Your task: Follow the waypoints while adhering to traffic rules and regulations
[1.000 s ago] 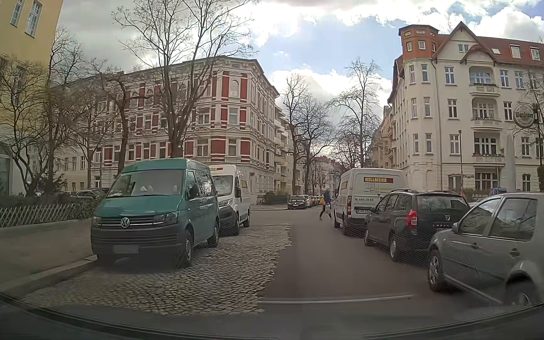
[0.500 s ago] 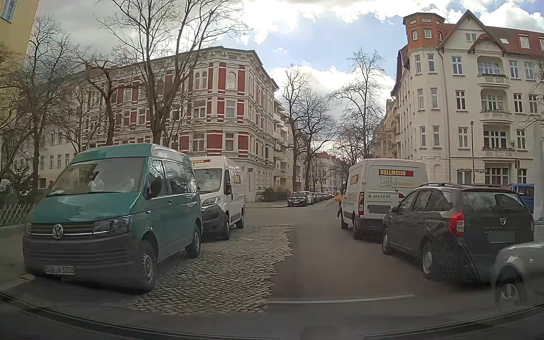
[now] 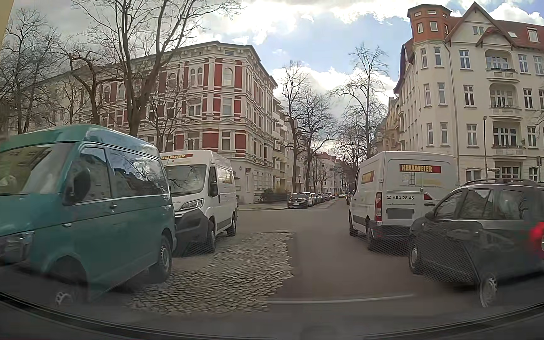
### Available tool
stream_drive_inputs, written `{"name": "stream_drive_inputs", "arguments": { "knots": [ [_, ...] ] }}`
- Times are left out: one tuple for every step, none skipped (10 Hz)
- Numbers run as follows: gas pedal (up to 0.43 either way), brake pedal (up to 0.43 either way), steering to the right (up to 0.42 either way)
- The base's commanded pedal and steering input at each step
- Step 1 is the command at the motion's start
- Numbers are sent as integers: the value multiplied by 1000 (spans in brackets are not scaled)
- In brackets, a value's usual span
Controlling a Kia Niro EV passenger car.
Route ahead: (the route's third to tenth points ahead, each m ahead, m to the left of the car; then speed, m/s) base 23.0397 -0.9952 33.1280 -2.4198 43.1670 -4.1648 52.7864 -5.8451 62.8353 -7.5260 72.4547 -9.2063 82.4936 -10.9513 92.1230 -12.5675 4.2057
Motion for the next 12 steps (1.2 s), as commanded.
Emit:
{"name": "stream_drive_inputs", "arguments": {
  "knots": [
    [0,30,1],
    [0,30,2],
    [0,30,1],
    [0,30,2],
    [0,30,6],
    [0,30,11],
    [0,30,11],
    [0,30,11],
    [0,30,9],
    [0,30,8],
    [0,30,7],
    [0,30,7]
  ]
}}
